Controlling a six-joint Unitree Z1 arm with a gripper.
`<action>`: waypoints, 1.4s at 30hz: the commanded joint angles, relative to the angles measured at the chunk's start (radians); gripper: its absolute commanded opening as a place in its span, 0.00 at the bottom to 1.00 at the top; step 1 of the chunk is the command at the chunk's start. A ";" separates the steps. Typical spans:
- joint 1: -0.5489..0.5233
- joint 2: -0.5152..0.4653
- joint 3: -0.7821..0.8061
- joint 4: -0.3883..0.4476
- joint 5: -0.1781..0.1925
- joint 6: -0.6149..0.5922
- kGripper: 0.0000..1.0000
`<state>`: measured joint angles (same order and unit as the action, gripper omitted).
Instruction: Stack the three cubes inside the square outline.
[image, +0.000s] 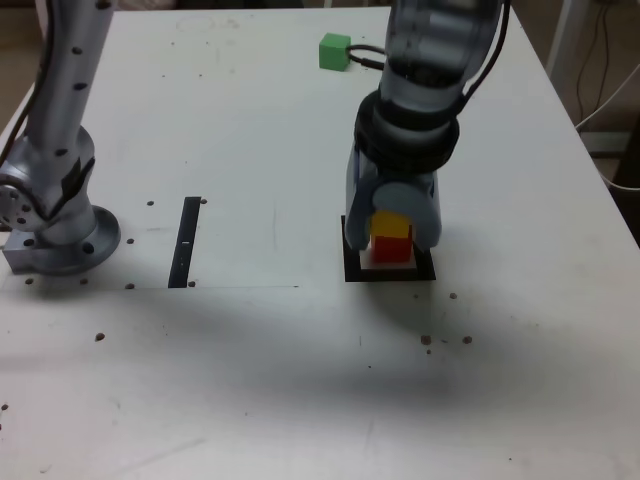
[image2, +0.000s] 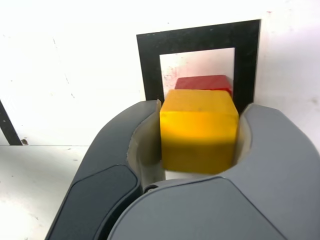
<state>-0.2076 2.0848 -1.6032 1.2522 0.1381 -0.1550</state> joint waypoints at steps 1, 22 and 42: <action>-0.001 -0.003 -0.001 -0.012 -0.001 -0.001 0.94; 0.002 -0.140 0.001 0.043 -0.004 -0.007 0.99; 0.254 -0.246 0.002 0.103 -0.014 0.192 0.99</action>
<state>0.0318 1.8499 -1.5988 1.3538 0.1216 0.0269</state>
